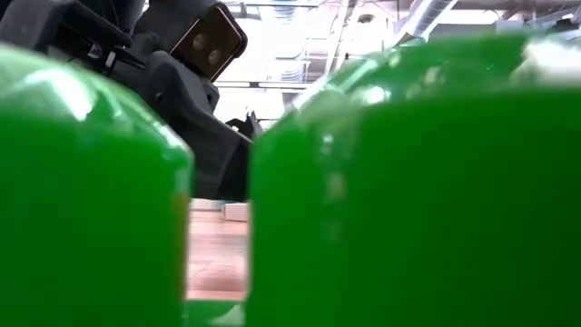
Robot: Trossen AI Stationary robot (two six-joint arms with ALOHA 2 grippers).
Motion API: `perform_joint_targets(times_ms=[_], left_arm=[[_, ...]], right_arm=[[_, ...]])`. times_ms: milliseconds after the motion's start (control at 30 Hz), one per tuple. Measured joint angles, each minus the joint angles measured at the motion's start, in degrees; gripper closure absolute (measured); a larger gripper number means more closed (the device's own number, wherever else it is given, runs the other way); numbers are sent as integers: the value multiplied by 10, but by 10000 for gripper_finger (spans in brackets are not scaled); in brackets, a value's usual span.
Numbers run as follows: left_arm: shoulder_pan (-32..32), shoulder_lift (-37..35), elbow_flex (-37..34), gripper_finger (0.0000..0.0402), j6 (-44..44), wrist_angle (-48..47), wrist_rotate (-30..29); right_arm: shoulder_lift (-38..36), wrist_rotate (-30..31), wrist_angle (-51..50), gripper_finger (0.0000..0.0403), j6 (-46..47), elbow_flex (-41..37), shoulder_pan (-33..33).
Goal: Pick & Place Toys
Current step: Put the large red game piece into the white bin
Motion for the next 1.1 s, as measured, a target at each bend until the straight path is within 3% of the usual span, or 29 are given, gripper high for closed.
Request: perform_joint_targets(times_ms=[1100], left_arm=[[-4, 4, 12, 156, -47, -26, 0]], right_arm=[[0, 0, 1, 76, 0, 0, -2]])
